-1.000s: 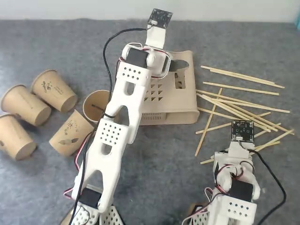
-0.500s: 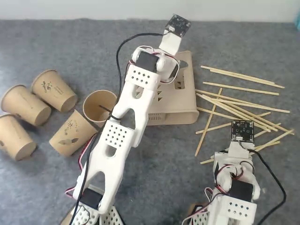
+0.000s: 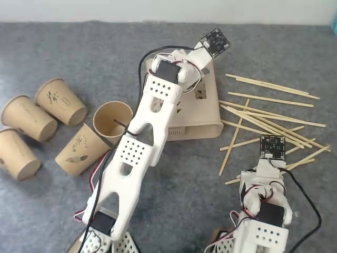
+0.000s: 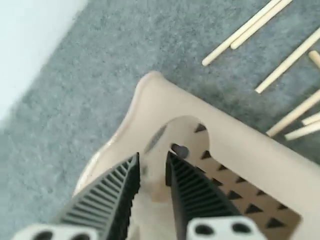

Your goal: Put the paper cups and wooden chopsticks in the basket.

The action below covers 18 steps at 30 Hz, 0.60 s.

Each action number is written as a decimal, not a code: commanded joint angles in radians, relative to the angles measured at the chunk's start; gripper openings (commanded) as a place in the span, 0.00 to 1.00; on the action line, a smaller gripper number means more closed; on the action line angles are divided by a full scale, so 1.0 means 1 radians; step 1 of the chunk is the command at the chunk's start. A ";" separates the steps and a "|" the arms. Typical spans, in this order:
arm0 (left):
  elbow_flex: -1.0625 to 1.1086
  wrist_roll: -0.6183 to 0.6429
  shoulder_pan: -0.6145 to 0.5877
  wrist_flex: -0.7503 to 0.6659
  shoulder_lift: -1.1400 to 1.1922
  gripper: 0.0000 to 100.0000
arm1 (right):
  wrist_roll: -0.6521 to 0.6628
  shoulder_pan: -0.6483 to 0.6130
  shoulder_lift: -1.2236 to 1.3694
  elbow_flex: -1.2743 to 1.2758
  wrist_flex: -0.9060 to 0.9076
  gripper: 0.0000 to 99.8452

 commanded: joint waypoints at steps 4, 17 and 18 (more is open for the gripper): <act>-0.047 -0.146 0.002 -0.163 -0.018 0.08 | 0.014 0.008 0.004 -0.017 -0.013 0.01; 0.022 -0.224 -0.011 -0.118 -0.031 0.09 | 0.014 0.008 0.004 -0.017 -0.013 0.01; -0.021 -0.227 -0.009 -0.078 -0.026 0.09 | 0.014 0.008 0.004 -0.017 -0.013 0.01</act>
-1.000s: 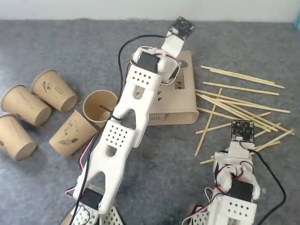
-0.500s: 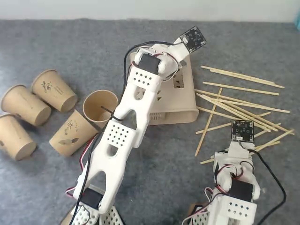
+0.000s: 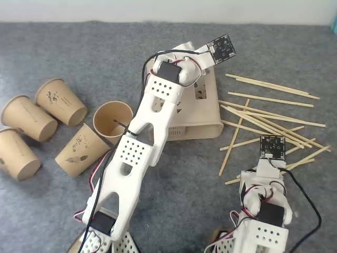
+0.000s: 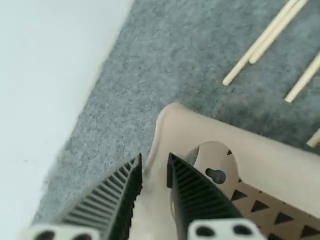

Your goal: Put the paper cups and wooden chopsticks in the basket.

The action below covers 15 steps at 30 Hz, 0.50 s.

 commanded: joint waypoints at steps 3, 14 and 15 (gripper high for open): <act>-0.111 -0.068 0.015 0.186 -0.044 0.08 | 0.014 0.008 0.004 -0.017 -0.015 0.01; -0.110 -0.097 0.014 0.031 0.037 0.02 | 0.015 0.008 0.004 -0.020 -0.010 0.01; -0.110 -0.097 0.011 -0.009 0.054 0.01 | 0.015 0.008 0.004 -0.020 -0.010 0.01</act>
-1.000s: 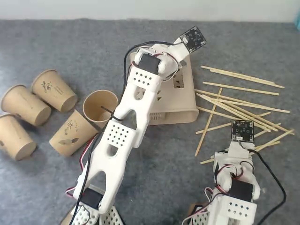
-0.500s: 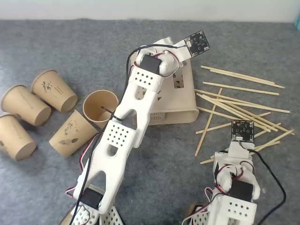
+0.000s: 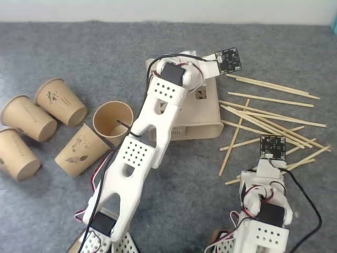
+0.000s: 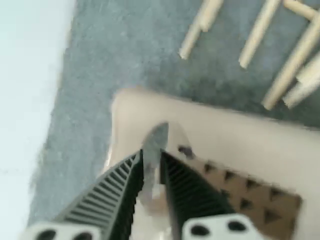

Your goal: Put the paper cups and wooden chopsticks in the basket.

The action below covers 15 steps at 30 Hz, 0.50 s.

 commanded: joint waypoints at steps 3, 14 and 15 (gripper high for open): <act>-0.041 -0.006 -0.028 -0.178 0.037 0.02 | 0.015 0.008 0.004 -0.020 -0.010 0.01; -0.044 0.034 -0.041 -0.206 0.026 0.02 | 0.104 0.007 0.004 -0.025 0.016 0.01; -0.044 0.035 -0.041 -0.190 0.011 0.02 | 0.103 0.007 0.004 -0.025 0.016 0.01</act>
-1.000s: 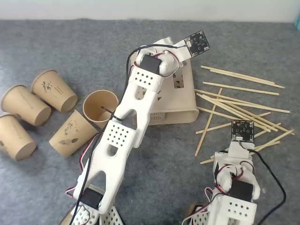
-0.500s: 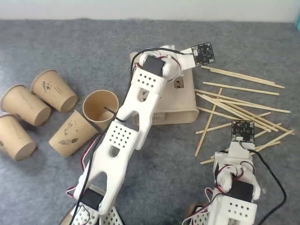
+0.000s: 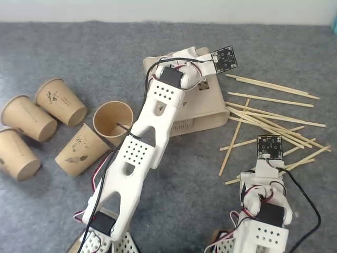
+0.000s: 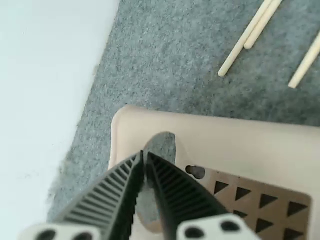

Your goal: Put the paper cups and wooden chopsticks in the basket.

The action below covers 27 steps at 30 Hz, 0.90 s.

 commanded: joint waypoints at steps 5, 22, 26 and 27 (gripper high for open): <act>-0.045 0.075 -0.012 0.109 -0.141 0.04 | 0.026 0.005 0.004 -0.025 0.002 0.01; -0.042 0.126 -0.052 -0.018 -0.068 0.11 | 0.032 0.007 0.004 -0.025 0.002 0.01; -0.042 0.126 -0.052 -0.051 -0.025 0.11 | 0.032 0.007 0.004 -0.025 0.002 0.01; -0.042 0.126 -0.051 -0.041 -0.025 0.11 | 0.032 0.007 0.004 -0.025 0.002 0.01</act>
